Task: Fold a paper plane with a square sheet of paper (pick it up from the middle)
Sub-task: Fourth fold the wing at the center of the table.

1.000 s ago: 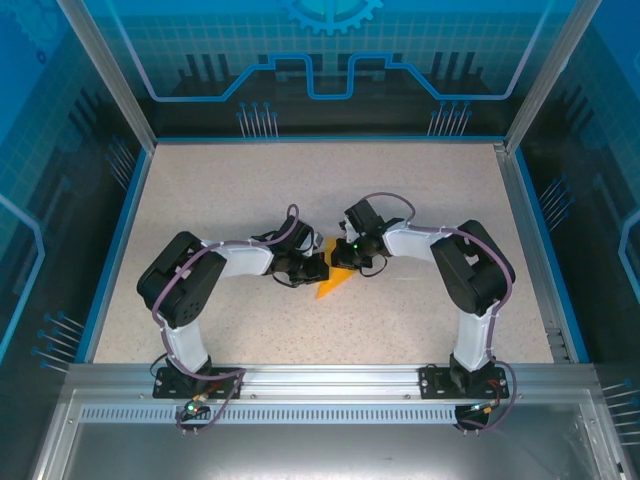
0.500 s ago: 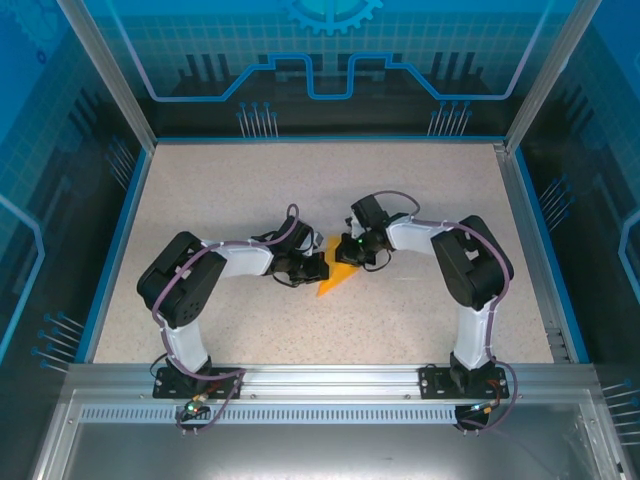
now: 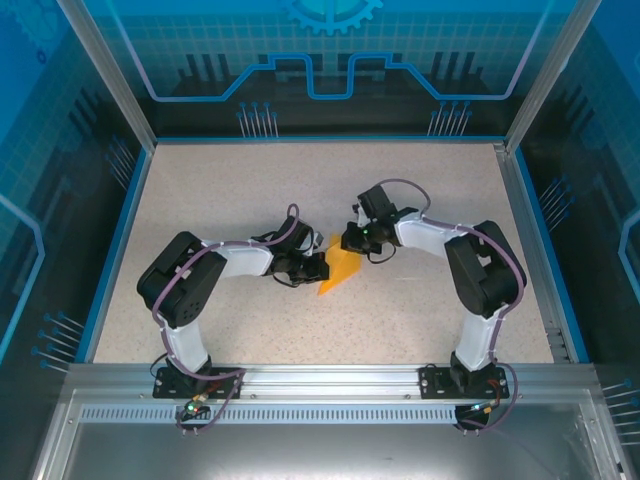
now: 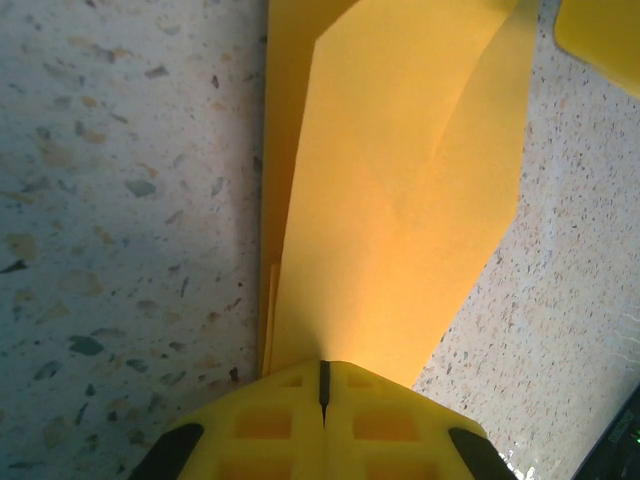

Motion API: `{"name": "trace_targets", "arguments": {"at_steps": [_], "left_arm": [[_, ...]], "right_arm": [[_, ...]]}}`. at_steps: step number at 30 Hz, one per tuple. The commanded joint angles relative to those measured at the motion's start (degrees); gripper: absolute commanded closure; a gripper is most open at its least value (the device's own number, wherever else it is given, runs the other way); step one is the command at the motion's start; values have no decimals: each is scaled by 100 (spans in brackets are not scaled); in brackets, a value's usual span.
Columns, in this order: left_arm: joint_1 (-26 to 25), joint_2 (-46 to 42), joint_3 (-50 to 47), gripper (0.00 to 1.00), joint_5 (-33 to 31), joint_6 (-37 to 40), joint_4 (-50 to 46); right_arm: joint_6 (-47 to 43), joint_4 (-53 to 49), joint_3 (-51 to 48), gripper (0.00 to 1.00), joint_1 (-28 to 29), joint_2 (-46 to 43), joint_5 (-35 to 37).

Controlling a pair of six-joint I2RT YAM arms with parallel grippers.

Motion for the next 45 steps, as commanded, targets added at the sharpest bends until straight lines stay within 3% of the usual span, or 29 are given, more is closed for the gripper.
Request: {"name": "trace_targets", "arguments": {"at_steps": [1, 8, 27, 36, 45], "left_arm": [[-69, 212, -109, 100, 39, 197, -673], [-105, 241, -19, 100, -85, 192, -903], [-275, 421, 100, 100, -312, 422, -1516], [-302, 369, 233, 100, -335, 394, -1487], [-293, 413, 255, 100, -355, 379, -1484]], "right_arm": [[-112, 20, 107, 91, 216, 150, -132], [-164, 17, 327, 92, 162, 632, -262], [-393, -98, 725, 92, -1080, 951, -60], [-482, -20, 335, 92, -608, -243, -213], [-373, 340, -77, 92, 16, -3, -654]]}}
